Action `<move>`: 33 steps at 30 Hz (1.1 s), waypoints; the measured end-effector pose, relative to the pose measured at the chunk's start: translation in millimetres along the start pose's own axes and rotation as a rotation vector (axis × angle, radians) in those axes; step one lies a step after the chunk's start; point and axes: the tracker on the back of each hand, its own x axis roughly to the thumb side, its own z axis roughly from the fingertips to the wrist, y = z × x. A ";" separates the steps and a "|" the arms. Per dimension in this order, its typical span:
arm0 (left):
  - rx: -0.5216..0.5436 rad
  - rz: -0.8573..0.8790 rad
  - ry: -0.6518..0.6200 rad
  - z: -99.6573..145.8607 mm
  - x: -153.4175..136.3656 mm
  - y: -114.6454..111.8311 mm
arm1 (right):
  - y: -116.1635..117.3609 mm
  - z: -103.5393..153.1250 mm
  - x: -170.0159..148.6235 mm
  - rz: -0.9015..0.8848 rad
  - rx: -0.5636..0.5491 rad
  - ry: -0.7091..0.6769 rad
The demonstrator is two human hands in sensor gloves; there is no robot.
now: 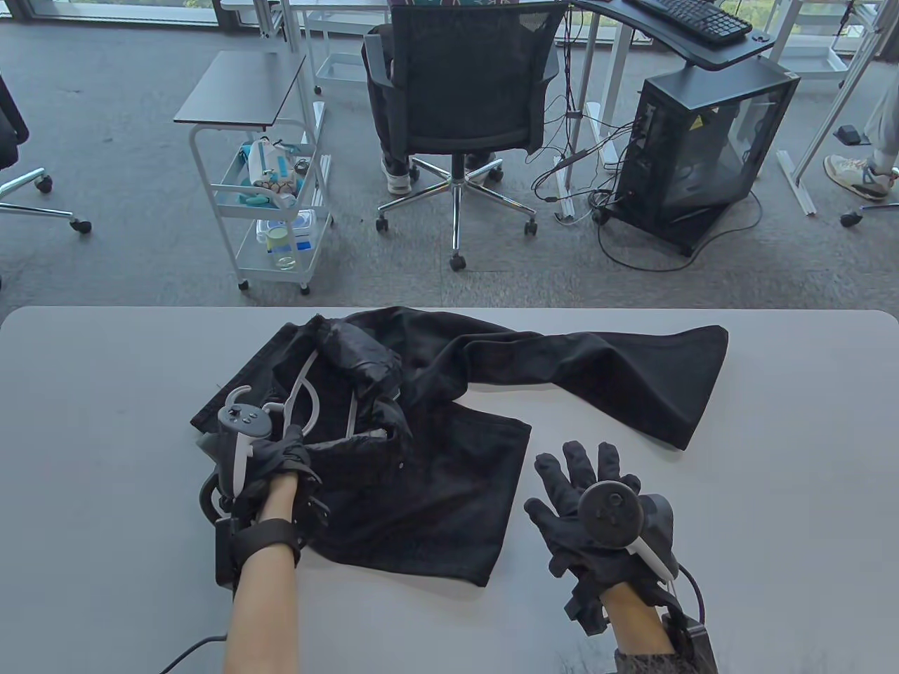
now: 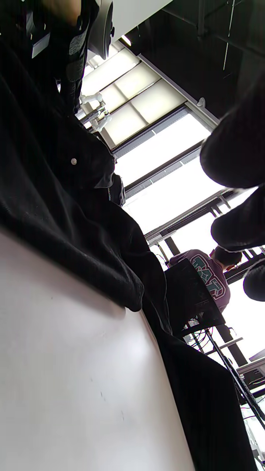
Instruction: Remove trousers from gray hanger
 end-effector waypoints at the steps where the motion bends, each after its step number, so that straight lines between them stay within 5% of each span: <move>1: -0.018 -0.011 0.000 -0.9 1.9 -1.4 | 0.2 -0.1 0.3 -0.003 0.000 -0.001; 15: 0.002 -0.092 0.037 -6.0 11.6 -6.0 | -3.6 1.1 1.7 -0.026 -0.001 -0.008; 21: 0.250 -0.290 -0.073 14.9 31.2 -1.5 | -6.3 1.9 0.5 -0.052 -0.003 -0.006; 24: 0.271 -0.229 -0.132 23.6 33.8 6.8 | -8.0 2.8 0.1 -0.062 -0.009 -0.007; 28: 0.241 0.068 -0.265 40.7 31.0 27.8 | -10.7 4.3 -0.4 -0.073 -0.025 -0.008; 33: 0.226 0.247 -0.585 81.9 3.0 43.5 | -15.7 10.5 -3.8 -0.091 -0.072 -0.009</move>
